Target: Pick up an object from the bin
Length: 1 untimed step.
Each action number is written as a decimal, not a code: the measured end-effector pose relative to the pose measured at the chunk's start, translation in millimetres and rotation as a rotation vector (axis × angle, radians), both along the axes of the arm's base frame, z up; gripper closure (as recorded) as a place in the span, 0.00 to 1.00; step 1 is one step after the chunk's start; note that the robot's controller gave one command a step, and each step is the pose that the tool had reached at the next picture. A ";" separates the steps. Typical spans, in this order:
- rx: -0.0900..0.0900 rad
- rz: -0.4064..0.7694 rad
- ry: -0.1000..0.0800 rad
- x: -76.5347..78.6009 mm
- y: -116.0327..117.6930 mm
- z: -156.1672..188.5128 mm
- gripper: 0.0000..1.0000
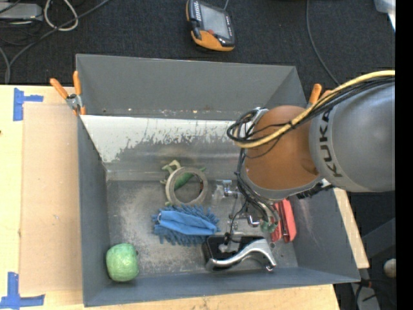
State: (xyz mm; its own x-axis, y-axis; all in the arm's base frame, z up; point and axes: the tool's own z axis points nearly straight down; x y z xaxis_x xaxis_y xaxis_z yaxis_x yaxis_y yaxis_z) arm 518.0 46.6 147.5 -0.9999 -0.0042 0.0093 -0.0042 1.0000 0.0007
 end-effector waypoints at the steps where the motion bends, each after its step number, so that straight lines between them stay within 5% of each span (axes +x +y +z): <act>1: 0.000 -0.003 -0.007 1.4 -0.4 4.4 0.00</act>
Offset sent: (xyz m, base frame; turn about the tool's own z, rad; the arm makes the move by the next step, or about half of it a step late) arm 0.0081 0.0848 -0.0775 0.1399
